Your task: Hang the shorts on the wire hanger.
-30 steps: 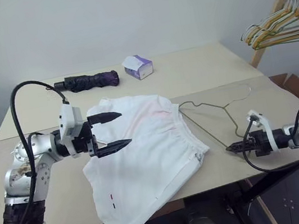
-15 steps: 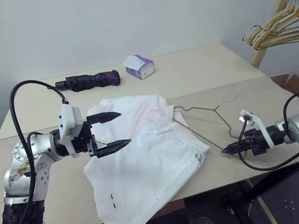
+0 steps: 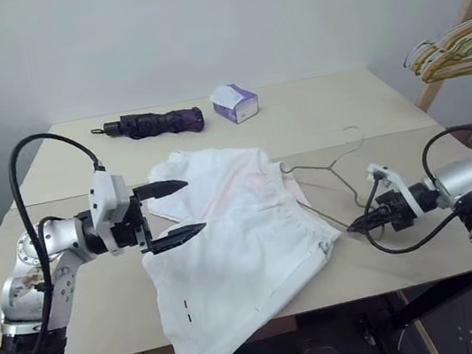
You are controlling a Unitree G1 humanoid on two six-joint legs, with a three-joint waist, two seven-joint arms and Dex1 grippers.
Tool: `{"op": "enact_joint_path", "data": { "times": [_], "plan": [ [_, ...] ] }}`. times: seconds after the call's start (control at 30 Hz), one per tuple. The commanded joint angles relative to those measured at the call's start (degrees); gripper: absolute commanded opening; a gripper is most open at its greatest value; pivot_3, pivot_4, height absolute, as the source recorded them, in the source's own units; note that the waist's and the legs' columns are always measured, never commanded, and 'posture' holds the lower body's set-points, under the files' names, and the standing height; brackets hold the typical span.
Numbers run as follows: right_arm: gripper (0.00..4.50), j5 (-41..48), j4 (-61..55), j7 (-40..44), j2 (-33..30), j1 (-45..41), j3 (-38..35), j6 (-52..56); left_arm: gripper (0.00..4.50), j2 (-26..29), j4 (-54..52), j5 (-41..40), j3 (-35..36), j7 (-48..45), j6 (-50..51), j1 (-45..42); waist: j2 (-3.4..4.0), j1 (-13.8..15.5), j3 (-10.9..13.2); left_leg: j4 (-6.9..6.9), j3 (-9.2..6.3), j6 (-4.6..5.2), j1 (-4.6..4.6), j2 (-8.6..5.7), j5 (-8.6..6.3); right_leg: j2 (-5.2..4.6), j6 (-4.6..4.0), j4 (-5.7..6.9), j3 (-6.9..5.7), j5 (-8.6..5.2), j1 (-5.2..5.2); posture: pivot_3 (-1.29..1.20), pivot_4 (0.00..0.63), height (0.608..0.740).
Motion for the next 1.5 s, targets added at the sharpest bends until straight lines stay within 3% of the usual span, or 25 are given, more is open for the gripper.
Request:
{"op": "enact_joint_path", "data": {
  "times": [0.03, 0.37, 0.57, 0.87, 1.03, 1.2, 1.5],
  "plan": [
    [0.00, 2.2, -0.7, 3.8, -2.0, -2.4, 2.5, -2.3, 4.47, 0.8, -2.0, -0.7, 1.6, 0.6, -0.5, 0.0, 0.00, 0.3, 0.0, 0.00, 0.00, 0.00, 0.00, 0.00, 0.00, 0.00, -0.01, 0.00, 0.00, 0.00, 0.00, 0.08, 0.006, 0.740],
    [0.00, -6.0, 16.0, -3.4, 5.9, -11.2, -0.7, -6.2, 4.47, 1.2, -2.3, -0.6, 1.7, 1.0, -0.5, 0.0, 0.00, 0.6, 0.0, 0.00, 0.02, -0.03, -0.01, 0.09, -0.02, 0.12, -0.16, 0.00, 0.02, 0.08, -0.03, 0.08, 0.004, 0.740],
    [0.00, -8.6, 15.9, 3.0, 6.3, -11.5, -0.3, -7.2, 4.47, 1.1, -2.4, -0.5, 1.4, 1.0, -0.6, -0.2, 0.01, 1.0, 0.0, 0.00, -0.01, -0.05, -0.03, 0.10, -0.03, 0.13, -0.19, -0.01, -0.01, 0.09, -0.03, 0.10, 0.005, 0.740],
    [0.00, -8.5, 15.4, -4.5, 6.1, -12.1, -6.9, -7.8, 4.47, 0.4, -1.8, 0.1, 0.6, 0.9, -1.6, -0.7, 0.02, 0.8, 0.0, 0.00, 0.00, -0.05, -0.02, 0.10, -0.03, 0.14, -0.20, 0.01, 0.00, 0.08, -0.06, 0.07, 0.000, 0.740],
    [0.00, -8.0, -0.1, -13.3, 3.3, -7.1, -12.6, -11.1, 4.47, -0.1, 0.2, 1.0, 0.1, 0.9, -2.5, -2.4, 0.03, 0.9, 0.0, -0.01, 0.00, -0.06, -0.07, 0.10, -0.03, 0.14, -0.20, 0.02, 0.00, 0.08, -0.10, 0.05, 0.000, 0.740],
    [0.00, -12.5, -30.7, -23.7, -0.7, 5.7, -14.5, -18.5, 4.47, -1.0, 6.9, 4.1, -1.2, 0.3, -6.2, -8.4, 0.05, 1.1, 0.0, -0.01, 0.00, -0.08, -0.13, 0.11, -0.05, 0.14, 0.08, -0.01, -0.04, -0.10, -0.14, 0.00, 0.000, 0.740],
    [0.00, -13.5, -58.4, -24.9, -4.0, 12.9, -12.9, -16.4, 4.47, -1.5, 25.5, 12.7, -5.2, -5.7, -21.6, -22.9, 0.06, -0.8, 0.0, 0.01, 0.02, -0.09, -0.30, 0.13, -0.04, 0.18, 0.13, 0.02, -0.02, -0.13, -0.31, -0.05, 0.000, 0.740]
  ]
}}
